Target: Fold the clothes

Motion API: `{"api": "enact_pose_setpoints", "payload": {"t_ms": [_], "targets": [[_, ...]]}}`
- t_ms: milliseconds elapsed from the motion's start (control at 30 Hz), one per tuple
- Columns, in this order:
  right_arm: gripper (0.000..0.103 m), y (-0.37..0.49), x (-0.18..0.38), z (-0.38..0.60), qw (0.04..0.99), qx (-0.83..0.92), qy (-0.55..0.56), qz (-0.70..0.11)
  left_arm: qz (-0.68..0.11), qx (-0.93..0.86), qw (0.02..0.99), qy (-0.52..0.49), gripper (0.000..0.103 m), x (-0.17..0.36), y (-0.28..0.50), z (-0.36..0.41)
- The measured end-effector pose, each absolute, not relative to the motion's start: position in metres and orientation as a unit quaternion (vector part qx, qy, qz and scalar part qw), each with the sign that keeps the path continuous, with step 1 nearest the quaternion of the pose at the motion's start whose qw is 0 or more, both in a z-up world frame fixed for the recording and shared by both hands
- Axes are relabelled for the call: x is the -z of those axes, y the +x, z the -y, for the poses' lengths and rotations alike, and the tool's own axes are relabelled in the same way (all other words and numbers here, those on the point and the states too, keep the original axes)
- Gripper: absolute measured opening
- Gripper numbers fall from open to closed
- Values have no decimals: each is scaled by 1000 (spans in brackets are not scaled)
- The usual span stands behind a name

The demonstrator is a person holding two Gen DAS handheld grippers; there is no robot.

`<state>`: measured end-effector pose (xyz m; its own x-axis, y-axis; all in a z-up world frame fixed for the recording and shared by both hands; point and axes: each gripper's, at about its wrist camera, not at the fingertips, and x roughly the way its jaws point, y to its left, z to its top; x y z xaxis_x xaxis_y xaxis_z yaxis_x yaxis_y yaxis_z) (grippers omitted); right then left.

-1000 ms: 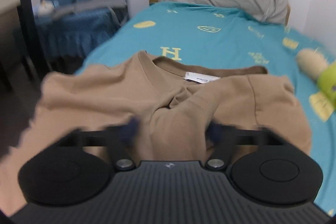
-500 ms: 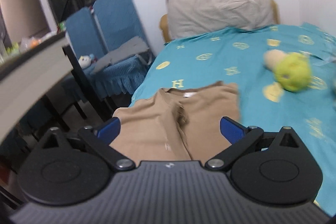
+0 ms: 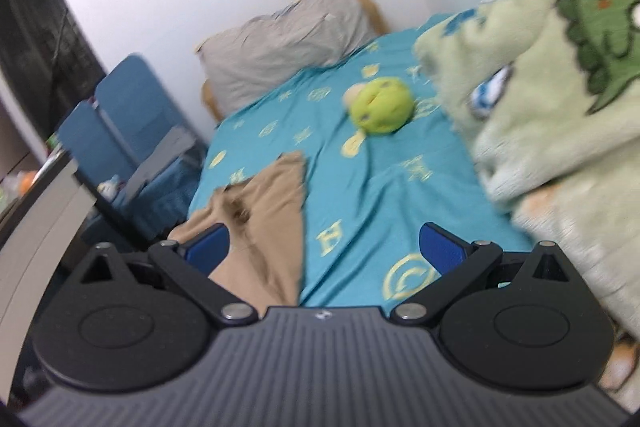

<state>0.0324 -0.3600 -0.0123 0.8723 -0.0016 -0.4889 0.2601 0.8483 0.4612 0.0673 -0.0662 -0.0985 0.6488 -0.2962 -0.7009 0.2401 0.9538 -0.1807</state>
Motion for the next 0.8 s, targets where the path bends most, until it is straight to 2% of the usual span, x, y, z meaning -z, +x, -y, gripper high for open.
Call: {"api": "enact_pose_setpoints", "payload": {"t_ms": [133, 300, 400, 500, 533, 567, 600, 633, 667, 800], "targets": [[103, 25, 15, 382, 929, 95, 278, -225, -398, 209, 893, -25, 76, 104, 47, 122], [103, 13, 15, 407, 934, 117, 267, -207, -423, 277, 863, 19, 64, 131, 27, 194], [103, 16, 24, 420, 926, 120, 282, -218, -427, 301, 852, 50, 62, 149, 17, 220], [103, 22, 34, 428, 919, 120, 296, -231, -419, 321, 846, 81, 57, 165, 8, 232], [103, 24, 37, 429, 918, 119, 298, -234, -419, 320, 845, 91, 47, 171, 7, 234], [103, 28, 40, 429, 918, 118, 295, -238, -420, 317, 844, 101, 34, 177, 6, 236], [103, 30, 42, 428, 918, 116, 293, -243, -418, 312, 847, 106, 29, 181, 6, 234], [103, 32, 44, 427, 917, 115, 290, -247, -413, 309, 850, 102, 18, 181, 6, 231], [103, 34, 45, 427, 916, 114, 290, -251, -408, 308, 854, 96, 2, 180, 7, 227], [103, 36, 48, 427, 914, 116, 289, -259, -407, 300, 862, 32, 2, 159, 11, 198]]}}
